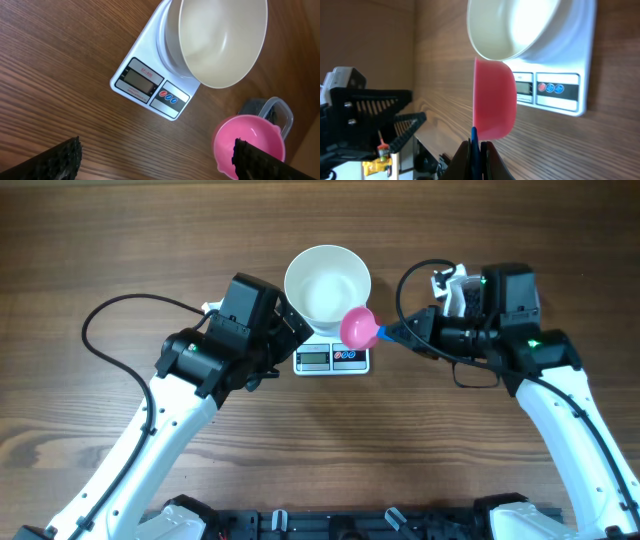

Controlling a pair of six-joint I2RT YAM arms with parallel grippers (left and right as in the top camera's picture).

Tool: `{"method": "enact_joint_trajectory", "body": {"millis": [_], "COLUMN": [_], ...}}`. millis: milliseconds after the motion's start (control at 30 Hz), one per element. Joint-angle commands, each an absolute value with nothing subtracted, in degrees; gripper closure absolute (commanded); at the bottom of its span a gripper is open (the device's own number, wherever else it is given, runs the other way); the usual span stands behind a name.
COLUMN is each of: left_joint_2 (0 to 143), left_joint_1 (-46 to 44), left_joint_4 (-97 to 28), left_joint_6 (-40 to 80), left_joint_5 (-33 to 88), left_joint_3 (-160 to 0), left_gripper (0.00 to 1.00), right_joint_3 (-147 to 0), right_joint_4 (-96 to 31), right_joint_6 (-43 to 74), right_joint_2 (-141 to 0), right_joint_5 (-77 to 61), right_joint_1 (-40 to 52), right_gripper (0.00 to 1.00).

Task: Scoop item into bowl and weigh 150g on scale
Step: 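Release the scoop with the left gripper and move right gripper away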

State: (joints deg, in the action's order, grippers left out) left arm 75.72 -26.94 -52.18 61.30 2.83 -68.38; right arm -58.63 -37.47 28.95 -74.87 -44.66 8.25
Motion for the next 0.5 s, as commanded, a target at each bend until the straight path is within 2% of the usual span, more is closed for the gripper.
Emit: {"method": "enact_joint_trajectory", "body": {"millis": [0,167,233,267,300,333,367,467], "left_joint_2": [75.0,75.0,75.1,75.1,75.1,75.2,75.2,76.9], "left_joint_1": [-26.9,-27.2,-28.1,-28.8,-29.6,-30.1,-30.5,-32.9], "left_joint_4": [-53.4,-54.9,-54.5,-54.4,-54.4,-54.5,-54.5,-54.2], "left_joint_6": [58.7,58.0,56.6,55.1,53.6,52.6,52.7,52.7], "left_joint_5": [2.9,1.2,1.2,1.1,0.7,0.7,0.4,-1.9], "left_joint_3": [-68.5,-68.4,-68.4,-68.4,-68.4,-68.4,-68.4,-68.4], "left_gripper": [0.0,0.08,0.25,0.41,0.7,0.88,0.96,0.96], "right_joint_3": [-59.4,-59.4,-59.4,-59.4,-59.4,-59.4,-59.4,-59.4], "right_joint_4": [-39.5,-39.5,-40.0,-40.4,-40.6,-40.7,-40.8,-41.8], "right_joint_6": [24.8,21.0,20.7,20.6,20.5,20.5,20.6,20.3], "right_joint_2": [-74.0,-72.3,-70.6,-69.3,-68.3,-67.0,-65.8,-62.7], "right_joint_5": [-46.5,-46.1,-46.2,-46.2,-46.2,-46.2,-46.2,-46.1], "right_joint_1": [7.8,7.8,7.0,6.1,5.4,4.4,3.4,-0.2], "right_gripper": [0.96,0.96,0.96,0.96,0.96,0.96,0.96,0.96]}}
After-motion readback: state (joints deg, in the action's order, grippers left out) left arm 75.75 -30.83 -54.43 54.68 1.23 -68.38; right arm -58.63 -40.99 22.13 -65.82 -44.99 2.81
